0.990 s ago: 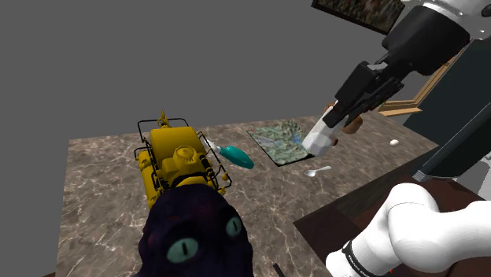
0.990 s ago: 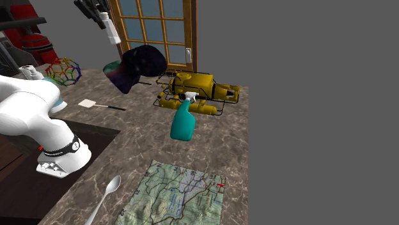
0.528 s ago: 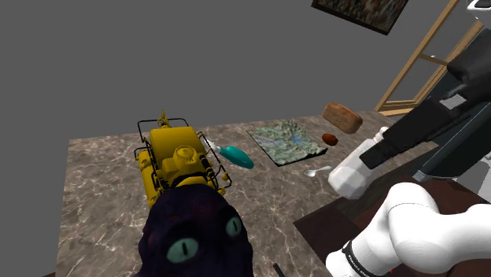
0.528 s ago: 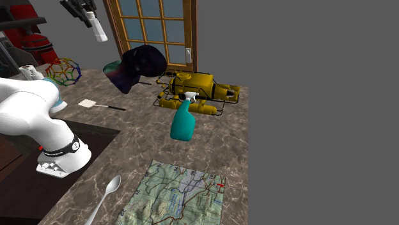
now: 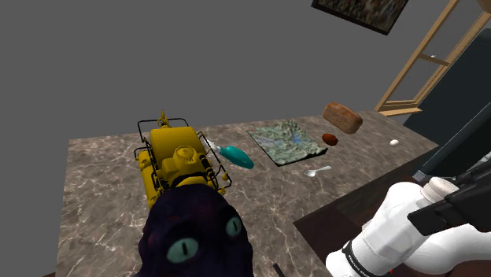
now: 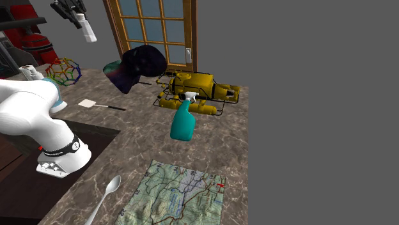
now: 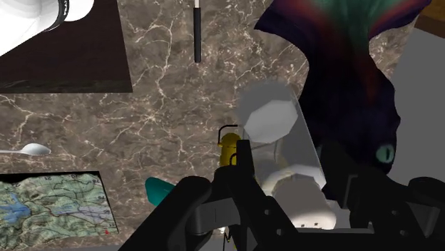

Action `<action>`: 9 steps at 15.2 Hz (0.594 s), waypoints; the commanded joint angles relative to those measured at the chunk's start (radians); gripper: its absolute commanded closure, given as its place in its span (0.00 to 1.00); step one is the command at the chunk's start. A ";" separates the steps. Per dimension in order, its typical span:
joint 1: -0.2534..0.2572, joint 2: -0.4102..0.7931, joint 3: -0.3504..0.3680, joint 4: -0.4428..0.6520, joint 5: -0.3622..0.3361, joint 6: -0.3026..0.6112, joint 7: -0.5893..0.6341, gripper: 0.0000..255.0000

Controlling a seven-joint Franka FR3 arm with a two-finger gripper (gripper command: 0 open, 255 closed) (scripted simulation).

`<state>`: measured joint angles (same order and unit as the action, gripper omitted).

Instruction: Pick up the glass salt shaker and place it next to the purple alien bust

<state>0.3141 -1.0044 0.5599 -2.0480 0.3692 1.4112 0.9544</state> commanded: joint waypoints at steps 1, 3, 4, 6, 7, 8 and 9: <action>0.007 -0.017 0.007 -0.033 0.009 0.017 0.002 1.00; 0.014 -0.034 0.013 -0.068 0.017 0.036 0.001 1.00; 0.017 -0.042 0.016 -0.086 0.021 0.046 0.000 1.00; 0.024 -0.057 0.023 -0.120 0.030 0.065 -0.001 1.00; 0.027 -0.065 0.026 -0.137 0.034 0.074 -0.001 1.00; 0.030 -0.072 0.030 -0.153 0.038 0.083 -0.002 1.00; 0.034 -0.080 0.034 -0.170 0.043 0.093 -0.002 1.00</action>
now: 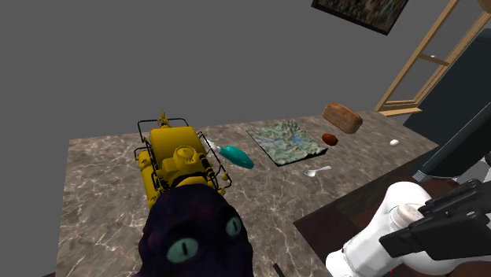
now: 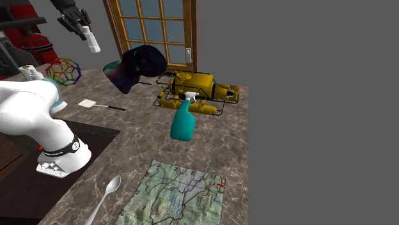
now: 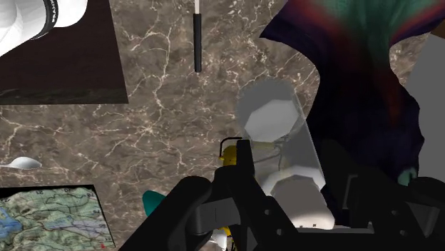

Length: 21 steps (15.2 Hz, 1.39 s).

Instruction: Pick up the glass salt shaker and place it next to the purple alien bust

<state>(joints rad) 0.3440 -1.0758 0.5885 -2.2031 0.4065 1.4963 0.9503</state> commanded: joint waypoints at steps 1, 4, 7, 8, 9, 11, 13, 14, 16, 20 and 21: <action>0.007 -0.015 0.009 -0.031 0.010 0.017 0.002 1.00; 0.018 -0.036 0.022 -0.079 0.024 0.045 0.001 1.00; 0.028 -0.055 0.036 -0.125 0.039 0.073 0.001 1.00; 0.032 -0.061 0.041 -0.140 0.045 0.082 0.001 1.00; 0.035 -0.067 0.046 -0.155 0.050 0.091 0.001 1.00; 0.042 -0.079 0.057 -0.185 0.061 0.110 0.001 1.00; 0.049 -0.089 0.068 -0.214 0.072 0.128 0.001 1.00; 0.053 -0.094 0.074 -0.228 0.078 0.138 0.001 1.00; 0.060 -0.104 0.086 -0.256 0.090 0.156 0.002 1.00; 0.075 -0.121 0.113 -0.310 0.116 0.194 0.003 1.00; 0.079 -0.125 0.120 -0.324 0.123 0.204 0.003 1.00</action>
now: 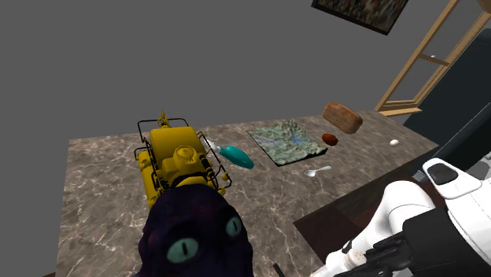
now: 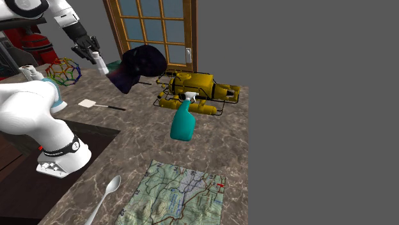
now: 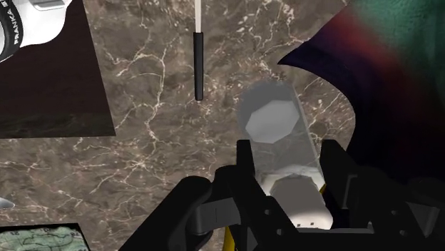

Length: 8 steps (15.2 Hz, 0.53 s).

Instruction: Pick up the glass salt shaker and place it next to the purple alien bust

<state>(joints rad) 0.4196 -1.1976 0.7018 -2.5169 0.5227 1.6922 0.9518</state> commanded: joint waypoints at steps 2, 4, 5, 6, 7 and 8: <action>0.011 -0.010 0.022 -0.036 0.020 0.027 0.003 1.00; 0.018 -0.016 0.037 -0.061 0.035 0.047 0.003 1.00; 0.022 -0.019 0.046 -0.074 0.042 0.057 0.004 1.00; 0.026 -0.021 0.054 -0.086 0.050 0.066 0.004 1.00; 0.030 -0.023 0.062 -0.098 0.058 0.077 0.005 1.00; 0.033 -0.025 0.071 -0.110 0.065 0.087 0.006 1.00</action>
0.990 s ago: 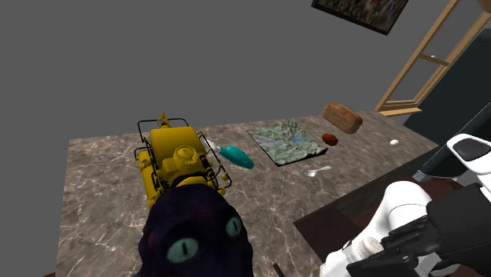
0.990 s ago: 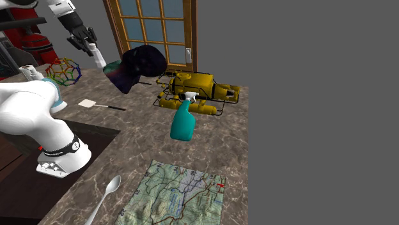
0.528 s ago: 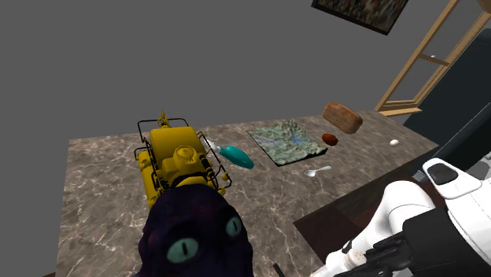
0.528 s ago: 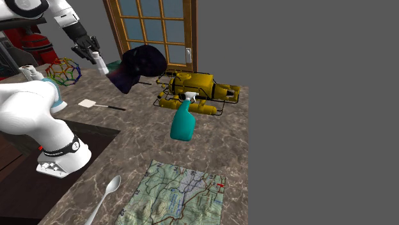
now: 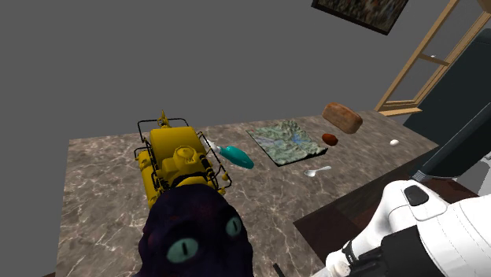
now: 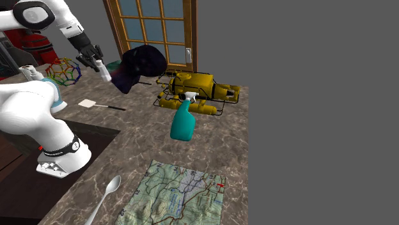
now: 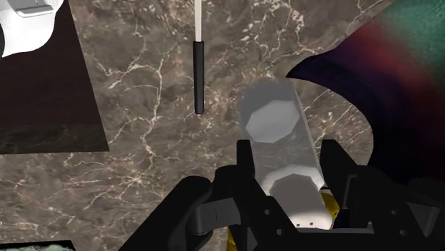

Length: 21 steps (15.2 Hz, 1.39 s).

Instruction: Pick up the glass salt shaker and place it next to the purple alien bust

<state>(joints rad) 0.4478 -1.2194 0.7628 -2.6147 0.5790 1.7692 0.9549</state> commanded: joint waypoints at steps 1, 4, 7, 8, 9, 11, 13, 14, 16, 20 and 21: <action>0.009 -0.005 0.019 -0.024 0.017 0.020 0.003 1.00; 0.020 -0.008 0.047 -0.059 0.042 0.051 0.005 1.00; 0.031 -0.009 0.076 -0.091 0.069 0.083 0.007 1.00; 0.035 -0.008 0.087 -0.102 0.078 0.094 0.007 1.00; 0.038 -0.007 0.097 -0.112 0.088 0.106 0.008 1.00; 0.045 -0.005 0.119 -0.133 0.107 0.128 0.009 1.00; 0.052 -0.001 0.142 -0.152 0.127 0.152 0.010 1.00; 0.055 0.002 0.154 -0.161 0.138 0.164 0.011 1.00; 0.060 0.008 0.178 -0.179 0.159 0.188 0.012 1.00; 0.069 0.026 0.230 -0.213 0.205 0.240 0.013 1.00; 0.071 0.032 0.244 -0.220 0.217 0.253 0.013 1.00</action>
<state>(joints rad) 0.5194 -1.1949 0.9932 -2.8278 0.7837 2.0067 0.9698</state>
